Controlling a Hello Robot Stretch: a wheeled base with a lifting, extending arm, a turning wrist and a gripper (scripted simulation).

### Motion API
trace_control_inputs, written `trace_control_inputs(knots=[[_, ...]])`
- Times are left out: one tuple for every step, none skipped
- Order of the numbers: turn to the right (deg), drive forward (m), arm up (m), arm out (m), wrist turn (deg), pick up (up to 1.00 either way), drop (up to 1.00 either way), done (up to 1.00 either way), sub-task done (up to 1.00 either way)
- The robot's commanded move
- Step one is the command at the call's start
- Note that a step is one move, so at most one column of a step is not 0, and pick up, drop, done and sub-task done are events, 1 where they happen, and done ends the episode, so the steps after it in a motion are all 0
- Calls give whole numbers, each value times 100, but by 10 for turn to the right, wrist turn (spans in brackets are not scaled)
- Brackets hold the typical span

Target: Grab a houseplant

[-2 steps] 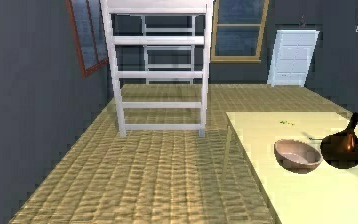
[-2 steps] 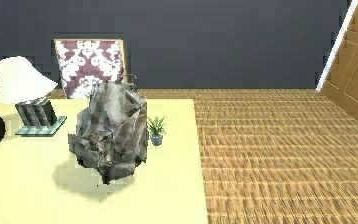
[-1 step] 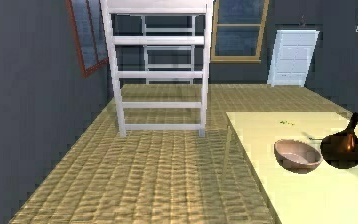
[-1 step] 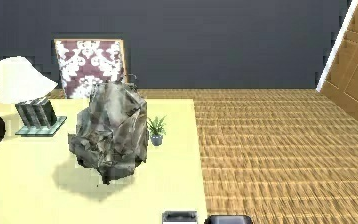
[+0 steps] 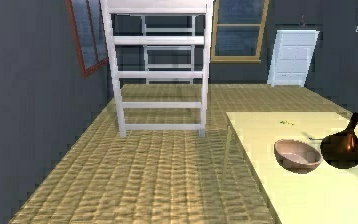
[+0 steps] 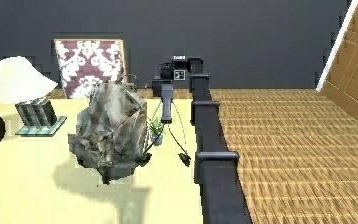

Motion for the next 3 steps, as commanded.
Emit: trace_control_inputs(knots=[[0, 0, 0, 0, 450, 0, 0, 0, 0], [0, 0, 0, 0, 450, 0, 0, 0, 0], [0, 0, 0, 0, 450, 0, 0, 0, 0]])
